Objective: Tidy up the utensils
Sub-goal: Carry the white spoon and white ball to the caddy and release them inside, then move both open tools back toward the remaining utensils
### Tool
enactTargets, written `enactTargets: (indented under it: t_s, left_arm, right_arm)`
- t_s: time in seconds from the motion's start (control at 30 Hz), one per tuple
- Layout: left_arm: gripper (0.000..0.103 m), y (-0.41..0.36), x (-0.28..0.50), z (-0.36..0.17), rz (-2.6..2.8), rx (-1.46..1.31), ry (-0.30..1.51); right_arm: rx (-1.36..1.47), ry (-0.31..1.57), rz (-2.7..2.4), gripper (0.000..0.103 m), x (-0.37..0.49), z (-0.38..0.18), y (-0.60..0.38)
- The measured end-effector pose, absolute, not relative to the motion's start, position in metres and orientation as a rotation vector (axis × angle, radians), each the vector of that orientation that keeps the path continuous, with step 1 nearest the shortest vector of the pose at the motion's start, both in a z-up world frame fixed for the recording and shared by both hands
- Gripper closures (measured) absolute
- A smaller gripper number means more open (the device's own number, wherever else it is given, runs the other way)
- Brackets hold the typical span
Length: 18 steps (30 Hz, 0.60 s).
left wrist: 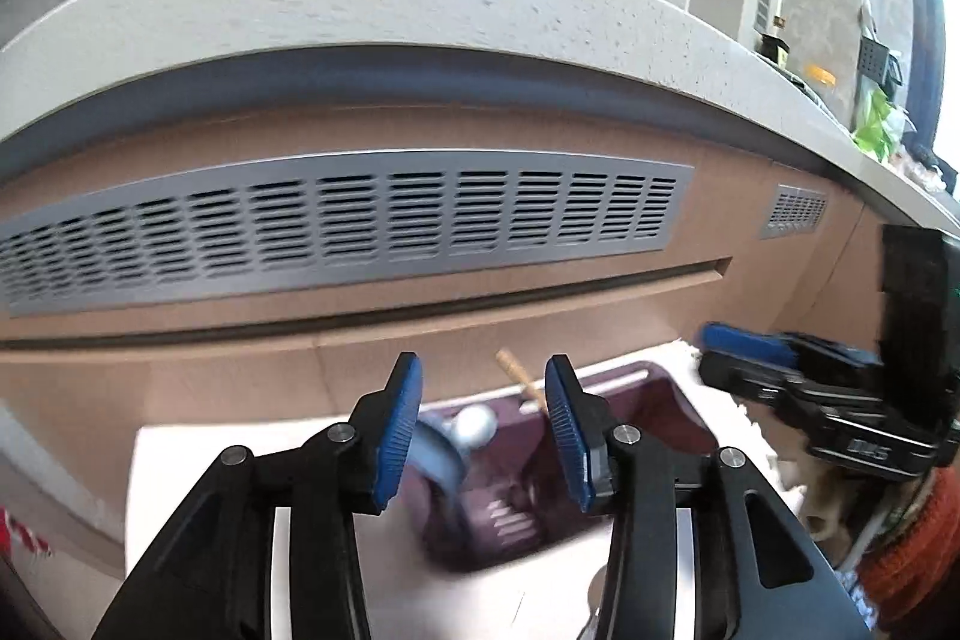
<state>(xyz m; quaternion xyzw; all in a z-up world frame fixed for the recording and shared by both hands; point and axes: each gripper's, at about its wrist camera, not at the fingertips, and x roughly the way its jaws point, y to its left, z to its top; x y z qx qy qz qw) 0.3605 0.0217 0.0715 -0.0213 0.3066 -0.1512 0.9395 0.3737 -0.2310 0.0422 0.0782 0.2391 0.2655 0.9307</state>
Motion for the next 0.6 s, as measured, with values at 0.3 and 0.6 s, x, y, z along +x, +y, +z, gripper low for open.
enactTargets:
  t_s: [0.3, 0.6]
  left_arm:
    - [0.058, 0.070, 0.294, 0.024, -0.193, -0.098, 0.749]
    - [0.057, 0.094, 0.233, -0.042, -0.164, -0.152, 0.905]
  right_arm:
    - [-0.070, 0.584, 0.533, 0.068, 0.289, 0.032, -0.202]
    - [-0.130, 0.846, 0.598, 0.068, 0.271, -0.045, -0.181]
